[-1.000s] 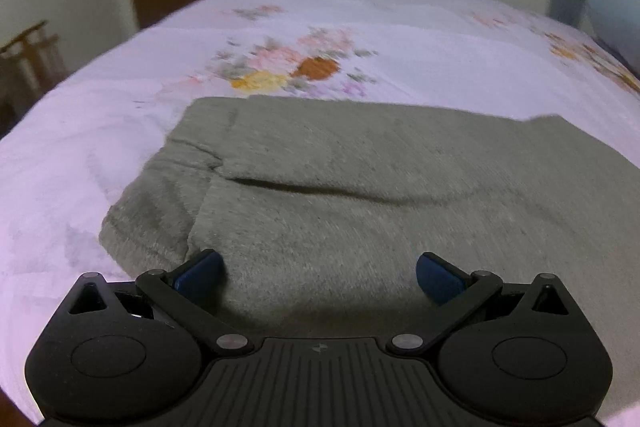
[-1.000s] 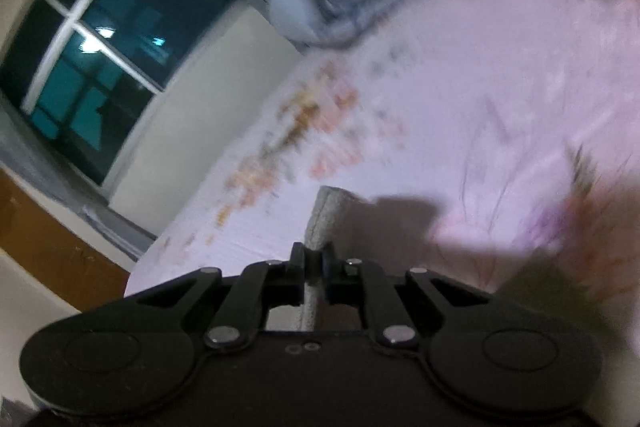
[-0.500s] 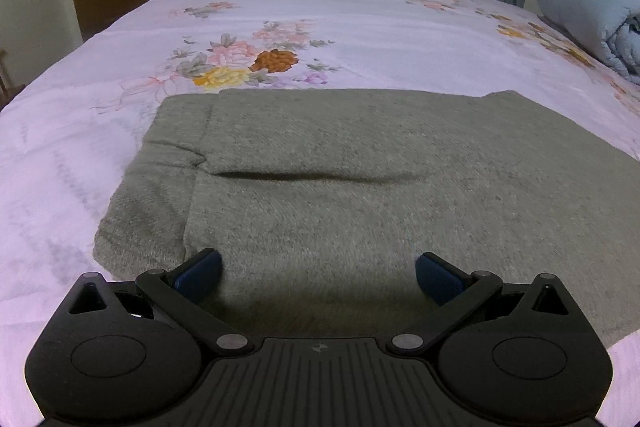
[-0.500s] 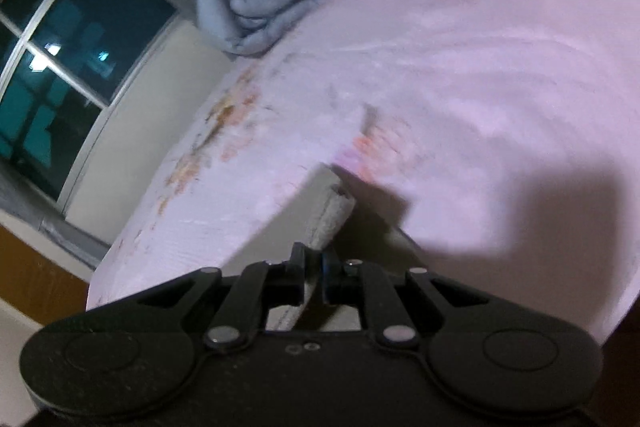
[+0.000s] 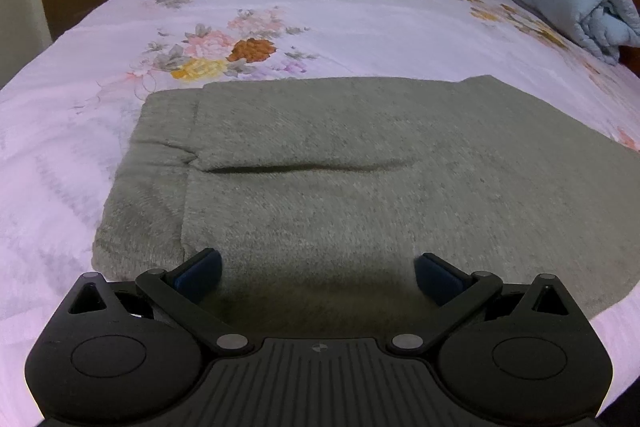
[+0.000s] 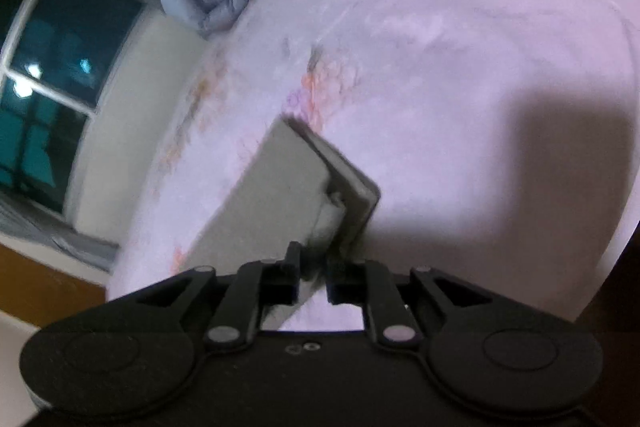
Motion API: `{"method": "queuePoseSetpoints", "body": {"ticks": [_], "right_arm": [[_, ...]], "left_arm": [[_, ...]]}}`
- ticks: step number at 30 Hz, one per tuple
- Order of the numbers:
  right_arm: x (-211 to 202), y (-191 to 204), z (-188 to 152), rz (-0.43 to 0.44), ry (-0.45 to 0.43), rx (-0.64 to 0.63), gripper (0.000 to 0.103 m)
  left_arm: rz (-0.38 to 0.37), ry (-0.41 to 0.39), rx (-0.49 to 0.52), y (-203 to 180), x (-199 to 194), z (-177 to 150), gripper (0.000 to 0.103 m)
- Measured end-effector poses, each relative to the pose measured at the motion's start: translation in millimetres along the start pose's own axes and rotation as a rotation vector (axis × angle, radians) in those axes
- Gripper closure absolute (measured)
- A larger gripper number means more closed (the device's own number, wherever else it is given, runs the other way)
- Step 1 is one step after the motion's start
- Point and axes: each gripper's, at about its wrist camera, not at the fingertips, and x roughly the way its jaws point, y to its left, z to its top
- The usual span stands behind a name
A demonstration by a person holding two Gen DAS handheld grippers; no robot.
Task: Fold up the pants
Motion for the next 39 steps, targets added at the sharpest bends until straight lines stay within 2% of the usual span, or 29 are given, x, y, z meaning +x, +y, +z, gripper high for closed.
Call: {"method": "queuePoseSetpoints", "body": {"ticks": [1, 3, 9, 12, 15, 16, 20, 24, 26, 28, 29, 31, 33, 37, 39], "right_arm": [[-10.4, 0.9, -0.7, 0.007, -0.049, -0.003, 0.085], [-25.1, -3.3, -2.9, 0.026, -0.098, 0.023, 0.085], [-21.8, -20.5, -10.2, 0.075, -0.079, 0.111, 0.085], [-17.6, -17.1, -12.1, 0.098, -0.078, 0.129, 0.086], [-12.3, -11.2, -12.9, 0.102, -0.067, 0.127, 0.093], [-13.3, -8.2, -12.4, 0.098, -0.069, 0.116, 0.103], [-16.3, 23.4, -2.3, 0.116, -0.091, -0.016, 0.103], [-42.7, 72.5, 4.8, 0.301, -0.168, -0.201, 0.103], [-46.3, 68.9, 3.1, 0.342, -0.172, -0.209, 0.103], [-28.7, 43.0, 3.4, 0.232, -0.121, -0.159, 0.103], [-15.2, 19.1, 3.3, 0.145, -0.078, -0.08, 0.103], [-2.9, -17.5, -0.2, 0.086, -0.045, 0.028, 0.103], [-1.8, -26.6, -4.3, 0.113, -0.05, 0.042, 0.103], [-4.1, -18.2, -3.3, 0.13, -0.076, 0.021, 0.103], [-0.4, -17.0, 0.6, 0.1, -0.056, 0.022, 0.103]], "left_arm": [[-0.002, 0.0, 0.002, 0.2, -0.6, -0.5, 0.0], [-0.003, -0.009, 0.002, 0.5, -0.9, -2.2, 0.0], [0.012, -0.017, -0.003, -1.4, 0.1, -2.1, 0.0], [0.006, -0.013, -0.002, -0.6, -1.4, -2.0, 0.0], [0.005, -0.013, -0.002, 0.5, -0.9, -1.5, 0.0], [0.007, -0.014, -0.002, 0.2, -0.7, -1.6, 0.0], [0.01, -0.018, -0.003, -0.7, -0.5, -2.4, 0.0], [0.008, -0.019, -0.001, -0.4, -0.6, -2.6, 0.0], [0.008, -0.023, -0.002, 0.1, -0.3, -3.1, 0.0], [0.008, -0.027, -0.004, 0.0, -0.4, -4.0, 0.0], [0.007, -0.028, -0.003, 0.0, -0.6, -4.1, 0.0], [0.007, -0.026, -0.002, 0.1, -0.8, -4.1, 0.0], [0.008, -0.023, 0.0, 0.0, -0.7, -3.4, 0.0], [0.013, -0.02, 0.003, -1.3, -0.1, -2.6, 0.0], [0.015, -0.022, 0.001, -1.8, -0.2, -2.8, 0.0]]}}
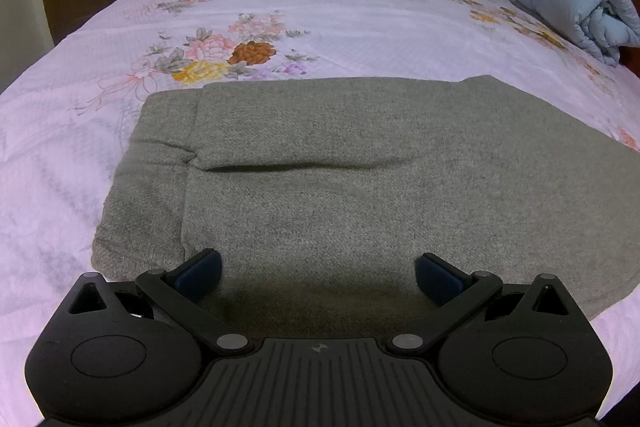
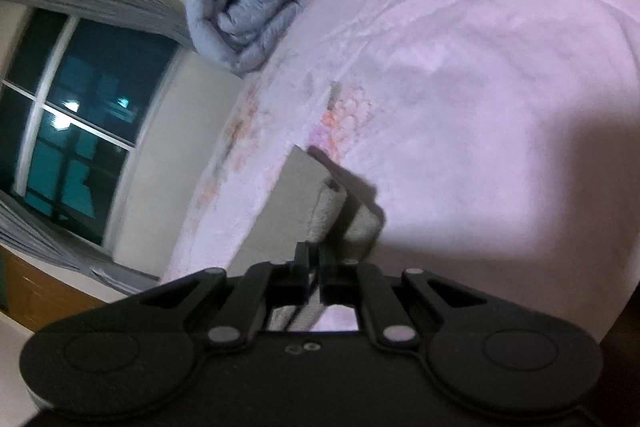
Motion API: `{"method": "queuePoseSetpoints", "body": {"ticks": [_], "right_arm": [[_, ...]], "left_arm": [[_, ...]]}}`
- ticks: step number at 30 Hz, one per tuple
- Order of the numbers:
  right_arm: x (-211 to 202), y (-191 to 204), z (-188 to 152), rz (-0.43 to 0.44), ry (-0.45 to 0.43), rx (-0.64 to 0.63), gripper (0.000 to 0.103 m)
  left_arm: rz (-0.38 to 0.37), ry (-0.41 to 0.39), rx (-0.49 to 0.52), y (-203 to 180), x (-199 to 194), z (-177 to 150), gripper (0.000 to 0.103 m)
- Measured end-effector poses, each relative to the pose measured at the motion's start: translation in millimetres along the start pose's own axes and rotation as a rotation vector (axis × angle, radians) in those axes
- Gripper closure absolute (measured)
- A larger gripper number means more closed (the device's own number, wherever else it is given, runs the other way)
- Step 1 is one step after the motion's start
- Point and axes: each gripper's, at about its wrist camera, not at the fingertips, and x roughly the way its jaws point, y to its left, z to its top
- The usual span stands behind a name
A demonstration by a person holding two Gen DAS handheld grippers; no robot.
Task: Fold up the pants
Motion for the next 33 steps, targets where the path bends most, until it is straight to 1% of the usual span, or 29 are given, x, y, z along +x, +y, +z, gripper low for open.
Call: {"method": "queuePoseSetpoints", "body": {"ticks": [1, 3, 4, 5, 6, 9, 11, 12, 13, 14, 16, 17, 18, 20, 21, 22, 23, 24, 25, 26, 27, 28, 29, 30, 33], "right_arm": [[1.6, -1.2, -0.8, 0.008, 0.007, 0.018, 0.101], [-8.2, -7.0, -3.9, 0.035, -0.029, 0.056, 0.088], [-16.2, -8.0, -6.3, 0.027, -0.063, 0.077, 0.076], [-19.0, -11.5, -7.9, 0.031, -0.076, 0.109, 0.067], [-17.4, -14.1, -8.8, 0.025, -0.073, 0.146, 0.064], [-9.8, -17.8, -7.1, 0.029, -0.07, 0.199, 0.062], [2.3, -18.3, -4.4, 0.042, -0.042, 0.248, 0.062], [8.2, -16.0, -2.9, 0.03, -0.029, 0.251, 0.063], [10.0, -13.1, -1.4, 0.004, -0.027, 0.238, 0.071], [16.2, -5.1, 2.1, -0.03, -0.017, 0.202, 0.096], [23.6, 20.9, 13.8, -0.026, -0.01, 0.08, 0.096], [24.6, 49.5, 22.2, -0.002, -0.015, -0.042, 0.096], [19.8, 76.0, 27.0, 0.039, -0.034, -0.147, 0.097], [5.0, 114.0, 35.1, 0.146, -0.081, -0.298, 0.097], [-2.9, 122.3, 36.9, 0.186, -0.099, -0.349, 0.097], [-10.2, 121.8, 37.7, 0.206, -0.117, -0.394, 0.097], [-13.0, 108.7, 38.2, 0.187, -0.123, -0.414, 0.097], [-10.7, 90.5, 39.2, 0.155, -0.106, -0.389, 0.097], [-3.1, 63.5, 39.4, 0.102, -0.073, -0.329, 0.097], [8.8, 36.7, 35.4, 0.031, -0.027, -0.279, 0.097], [20.2, 18.3, 30.1, -0.031, 0.02, -0.247, 0.097], [29.4, 3.1, 23.6, -0.069, 0.049, -0.213, 0.097], [30.0, -7.9, 19.5, -0.037, 0.026, -0.168, 0.097], [29.7, -11.3, 17.2, -0.023, 0.008, -0.137, 0.096], [27.0, -9.3, 15.4, -0.027, 0.0, -0.095, 0.093]], "left_arm": [[0.0, -0.002, -0.001, 0.2, -0.2, -0.3, 0.0], [-0.002, -0.006, -0.002, 0.1, -0.7, -1.2, 0.0], [-0.002, -0.007, -0.002, 0.8, -0.1, -1.4, 0.0], [-0.001, -0.007, -0.001, 0.6, 0.1, -1.5, 0.0], [-0.001, -0.007, -0.001, 0.8, 0.7, -1.3, 0.0], [0.001, -0.004, 0.0, 0.5, 1.1, -0.6, 0.0], [0.0, -0.004, 0.0, 0.4, 0.8, -0.6, 0.0], [-0.001, -0.005, 0.0, 0.5, 0.7, -0.5, 0.0], [0.0, -0.005, -0.001, 0.3, 0.7, -0.3, 0.0], [0.001, -0.006, -0.001, 0.1, 0.6, -0.3, 0.0], [0.002, -0.008, -0.001, -0.1, 0.5, -0.3, 0.0], [0.002, -0.008, -0.001, -0.3, 0.3, 0.0, 0.0], [0.001, -0.008, 0.001, -0.3, 0.5, -0.3, 0.0], [-0.001, -0.013, 0.001, -0.1, 0.4, -0.6, 0.0], [-0.003, -0.019, 0.001, 0.4, 0.1, -1.7, 0.0], [-0.008, -0.031, -0.001, 1.1, -0.8, -3.9, 0.0], [-0.013, -0.043, -0.003, 1.8, -1.7, -6.1, 0.0], [-0.019, -0.054, -0.006, 2.4, -2.8, -8.3, 0.0], [-0.025, -0.059, -0.008, 2.5, -3.6, -9.8, 0.0], [-0.024, -0.063, -0.006, 2.1, -4.2, -11.0, 0.0], [-0.022, -0.063, -0.003, 1.7, -4.4, -11.4, 0.0], [-0.022, -0.06, -0.002, 1.8, -4.1, -10.9, 0.0], [-0.022, -0.054, -0.001, 2.0, -3.9, -9.4, 0.0], [-0.021, -0.047, 0.002, 2.0, -3.7, -7.7, 0.0], [-0.022, -0.039, 0.004, 2.5, -3.9, -6.9, 0.0]]}}
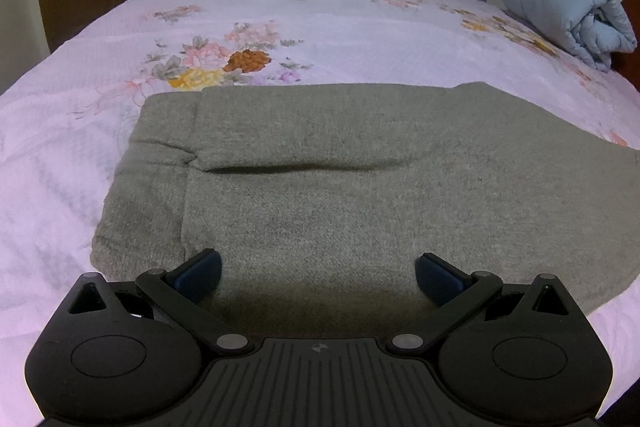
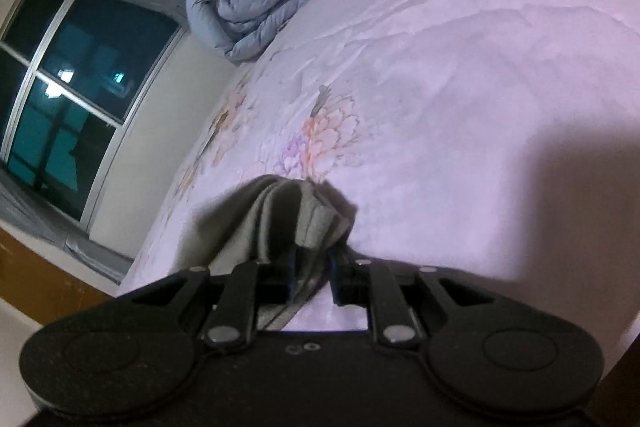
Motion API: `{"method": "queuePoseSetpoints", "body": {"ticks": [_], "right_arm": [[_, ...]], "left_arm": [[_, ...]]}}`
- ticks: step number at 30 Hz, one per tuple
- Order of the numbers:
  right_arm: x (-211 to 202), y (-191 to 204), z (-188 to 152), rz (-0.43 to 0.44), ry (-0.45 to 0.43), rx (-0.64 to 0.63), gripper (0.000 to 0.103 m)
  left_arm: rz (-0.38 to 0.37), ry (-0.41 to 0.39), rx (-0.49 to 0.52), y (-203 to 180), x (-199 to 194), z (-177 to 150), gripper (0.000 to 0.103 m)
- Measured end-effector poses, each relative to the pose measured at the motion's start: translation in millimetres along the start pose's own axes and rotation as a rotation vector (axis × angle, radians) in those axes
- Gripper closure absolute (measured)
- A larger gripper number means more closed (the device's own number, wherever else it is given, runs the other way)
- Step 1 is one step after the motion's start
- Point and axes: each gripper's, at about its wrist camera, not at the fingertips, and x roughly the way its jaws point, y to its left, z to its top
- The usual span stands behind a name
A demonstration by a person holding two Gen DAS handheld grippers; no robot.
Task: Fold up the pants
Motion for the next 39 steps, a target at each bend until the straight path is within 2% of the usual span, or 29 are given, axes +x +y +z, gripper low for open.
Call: {"method": "queuePoseSetpoints", "body": {"ticks": [2, 5, 7, 9, 11, 14, 16, 18, 19, 21, 23, 25, 28, 30, 34, 37, 39], "right_arm": [[-4.3, -1.1, 5.4, 0.009, 0.003, 0.052, 0.085], [-12.4, 8.2, 20.0, -0.027, -0.009, 0.011, 0.085], [-15.5, 12.5, 28.5, -0.018, -0.036, -0.001, 0.085], [-23.8, 24.2, 32.9, -0.048, -0.074, -0.044, 0.085], [-22.9, 32.8, 31.2, 0.017, -0.032, -0.08, 0.085], [1.1, 44.2, 24.7, 0.011, 0.103, -0.146, 0.085], [17.6, 49.8, 22.9, -0.012, 0.13, -0.166, 0.085], [27.9, 46.0, 25.2, -0.033, 0.126, -0.047, 0.085], [27.2, 45.0, 22.2, -0.002, 0.14, 0.005, 0.084], [22.5, 52.7, -3.4, 0.112, 0.211, 0.06, 0.078], [23.2, 67.8, -39.2, 0.146, 0.302, 0.028, 0.074], [24.9, 74.7, -66.1, 0.17, 0.335, 0.031, 0.074], [23.0, 79.5, -96.6, 0.165, 0.31, 0.063, 0.073], [19.6, 83.1, -115.9, 0.151, 0.28, 0.092, 0.073], [9.2, 94.4, -136.2, 0.162, 0.241, 0.139, 0.071], [32.0, 89.2, -142.1, 0.139, 0.292, 0.187, 0.07], [38.0, 83.6, -143.2, 0.139, 0.304, 0.221, 0.07]], "left_arm": [[0.002, -0.006, -0.002, -0.1, -0.6, -1.3, 0.0], [0.004, -0.018, -0.005, -0.4, -1.2, -3.8, 0.0], [0.006, -0.023, -0.009, -0.8, -1.1, -4.6, 0.0], [0.008, -0.021, -0.008, -1.3, -0.7, -4.3, 0.0], [0.007, -0.017, -0.009, -1.0, -0.6, -3.7, 0.0], [0.01, -0.016, -0.01, -1.4, -0.4, -3.5, 0.0], [0.01, -0.016, -0.011, -1.1, -0.3, -3.1, 0.0], [0.013, -0.018, -0.014, -1.4, -1.2, -2.5, 0.0], [0.01, -0.02, -0.018, -1.3, -2.8, -1.8, 0.0], [0.013, -0.034, -0.039, -1.9, -9.1, -1.2, 0.0], [-0.007, -0.065, -0.097, -2.7, -18.6, -3.0, 0.0], [-0.014, -0.105, -0.16, -5.3, -28.2, -9.0, 0.0], [0.047, -0.138, -0.247, -18.7, -41.0, -23.3, 0.0], [0.045, -0.16, -0.3, -34.0, -50.5, -35.5, 0.0], [-0.018, -0.183, -0.402, -67.4, -58.4, -60.2, 0.0], [-0.068, -0.168, -0.438, -88.3, -51.4, -68.3, 0.0], [-0.064, -0.165, -0.425, -98.4, -49.3, -69.0, 0.0]]}}
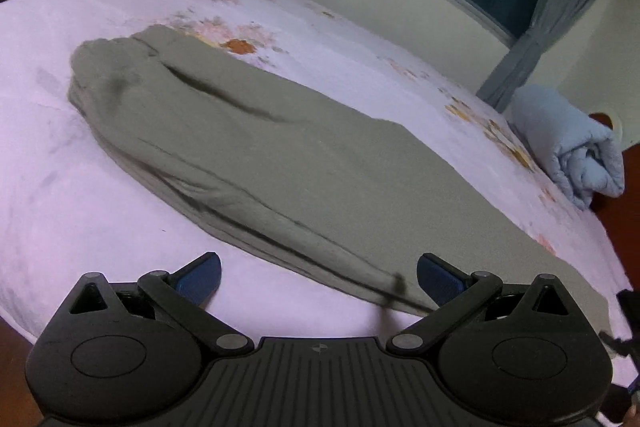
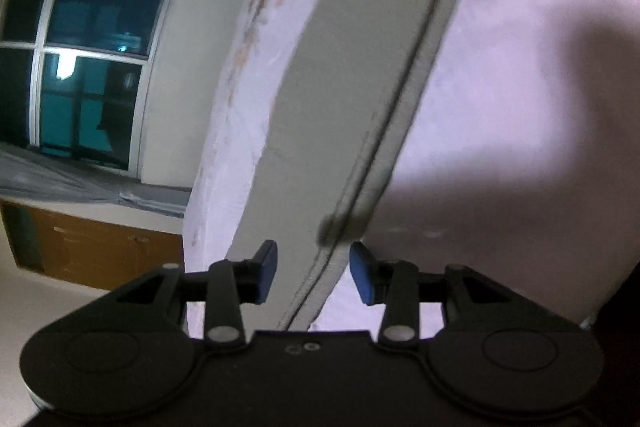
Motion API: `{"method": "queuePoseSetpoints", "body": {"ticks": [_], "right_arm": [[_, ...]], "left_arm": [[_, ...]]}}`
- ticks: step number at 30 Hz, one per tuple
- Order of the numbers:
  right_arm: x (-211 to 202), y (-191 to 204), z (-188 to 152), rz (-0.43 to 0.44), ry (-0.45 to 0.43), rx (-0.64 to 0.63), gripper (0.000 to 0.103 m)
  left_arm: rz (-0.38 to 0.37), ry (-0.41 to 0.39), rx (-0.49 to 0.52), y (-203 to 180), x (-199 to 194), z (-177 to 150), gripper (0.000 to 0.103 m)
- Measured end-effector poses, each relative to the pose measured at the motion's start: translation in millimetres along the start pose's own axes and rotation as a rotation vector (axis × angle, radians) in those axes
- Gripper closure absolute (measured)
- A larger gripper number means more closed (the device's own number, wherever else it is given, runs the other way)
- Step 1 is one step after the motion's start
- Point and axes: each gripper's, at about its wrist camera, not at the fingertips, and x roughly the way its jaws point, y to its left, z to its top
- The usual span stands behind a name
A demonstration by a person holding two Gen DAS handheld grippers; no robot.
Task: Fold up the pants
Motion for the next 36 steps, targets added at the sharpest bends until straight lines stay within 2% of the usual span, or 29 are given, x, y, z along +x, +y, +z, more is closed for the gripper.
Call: {"method": "queuePoseSetpoints", "body": {"ticks": [6, 9, 12, 16, 21, 22, 24, 27, 28, 29, 31, 33, 36], "right_arm": [[0.4, 4.5, -4.3, 0.07, 0.022, -0.017, 0.074], [8.6, 4.6, -1.4, 0.028, 0.038, -0.001, 0.075], [14.6, 5.9, -0.3, 0.022, 0.049, -0.001, 0.078], [18.0, 6.0, 0.6, -0.009, 0.06, -0.005, 0.103], [1.2, 24.3, -4.9, 0.05, 0.039, -0.114, 0.103], [2.0, 24.6, -5.1, 0.027, 0.043, -0.122, 0.103], [9.9, 17.1, -5.0, -0.07, 0.075, -0.084, 0.103], [11.0, 16.8, -4.4, -0.082, 0.063, -0.075, 0.103], [7.7, 16.6, -3.3, -0.077, 0.046, -0.061, 0.098], [1.9, 14.4, -1.0, -0.057, 0.037, -0.037, 0.087], [-24.5, 13.0, 6.2, -0.012, -0.051, -0.042, 0.084], [-49.2, 8.2, 19.1, -0.022, -0.131, -0.054, 0.084], [-74.1, -9.4, 43.8, -0.023, -0.21, 0.014, 0.085]], "left_arm": [[-0.003, 0.006, -0.027, 4.0, 1.4, -3.2, 0.0], [-0.006, 0.005, -0.056, 7.5, -0.8, -5.3, 0.0], [0.005, 0.007, -0.044, 5.2, 1.0, -6.2, 0.0], [0.015, 0.014, -0.034, 2.7, 3.0, -5.3, 0.0], [0.018, -0.001, -0.045, 3.0, 0.1, -6.8, 0.0], [0.018, 0.0, -0.045, 3.1, 0.3, -7.1, 0.0], [0.019, 0.003, -0.046, 3.3, 0.8, -7.2, 0.0], [0.015, 0.005, -0.048, 4.4, 0.4, -7.3, 0.0], [0.013, 0.007, -0.048, 5.0, 0.4, -7.2, 0.0], [0.01, 0.008, -0.05, 6.0, 0.0, -7.0, 0.0], [0.003, 0.009, -0.058, 9.4, -0.3, -6.7, 0.0], [-0.003, 0.01, -0.07, 11.6, 0.4, -6.7, 0.0], [0.0, 0.017, -0.049, 6.2, 3.9, -5.8, 0.0]]}}
